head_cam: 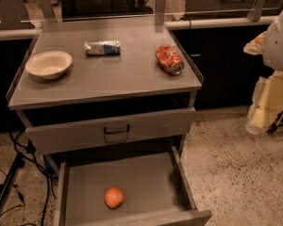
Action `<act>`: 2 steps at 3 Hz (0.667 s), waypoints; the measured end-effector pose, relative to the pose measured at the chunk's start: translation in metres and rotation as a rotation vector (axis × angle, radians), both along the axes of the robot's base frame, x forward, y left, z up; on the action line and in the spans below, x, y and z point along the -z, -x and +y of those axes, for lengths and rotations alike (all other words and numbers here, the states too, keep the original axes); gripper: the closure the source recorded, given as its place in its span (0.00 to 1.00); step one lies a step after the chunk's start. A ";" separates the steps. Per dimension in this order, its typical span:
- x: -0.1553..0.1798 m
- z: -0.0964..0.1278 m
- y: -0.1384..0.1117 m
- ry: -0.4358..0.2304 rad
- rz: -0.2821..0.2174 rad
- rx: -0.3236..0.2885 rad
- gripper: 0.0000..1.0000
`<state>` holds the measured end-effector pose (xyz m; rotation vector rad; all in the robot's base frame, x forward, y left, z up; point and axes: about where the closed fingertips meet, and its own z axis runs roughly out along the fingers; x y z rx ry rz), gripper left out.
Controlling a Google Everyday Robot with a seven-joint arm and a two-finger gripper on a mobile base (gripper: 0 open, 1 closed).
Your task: Pick orange from middle drawer and place on counter
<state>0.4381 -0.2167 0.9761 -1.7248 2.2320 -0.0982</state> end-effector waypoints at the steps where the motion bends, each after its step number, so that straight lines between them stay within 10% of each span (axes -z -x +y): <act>1: 0.000 0.000 0.000 0.000 0.000 -0.001 0.00; 2: 0.006 0.014 -0.005 0.017 -0.013 -0.061 0.00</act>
Offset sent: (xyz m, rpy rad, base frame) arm 0.0117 0.0306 -0.0184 -0.0394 -0.0086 0.1404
